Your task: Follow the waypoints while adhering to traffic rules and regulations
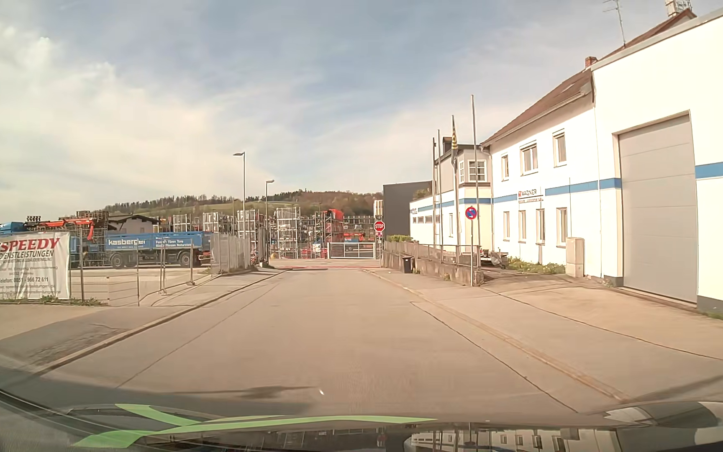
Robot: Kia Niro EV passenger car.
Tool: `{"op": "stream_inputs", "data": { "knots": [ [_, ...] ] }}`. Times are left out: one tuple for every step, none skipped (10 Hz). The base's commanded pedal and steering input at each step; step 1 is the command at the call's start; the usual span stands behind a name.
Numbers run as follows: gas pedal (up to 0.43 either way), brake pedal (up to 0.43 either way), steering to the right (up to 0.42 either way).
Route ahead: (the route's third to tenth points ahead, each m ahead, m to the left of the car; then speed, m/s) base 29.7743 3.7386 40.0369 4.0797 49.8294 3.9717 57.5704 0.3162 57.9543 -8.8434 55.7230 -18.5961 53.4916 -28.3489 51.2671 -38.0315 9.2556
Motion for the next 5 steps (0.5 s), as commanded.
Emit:
{"op": "stream_inputs", "data": {
  "knots": [
    [0.0,0.098,-0.036],
    [0.0,0.098,-0.034],
    [0.0,0.104,-0.032],
    [0.0,0.098,-0.03],
    [0.0,0.104,-0.029]
  ]
}}
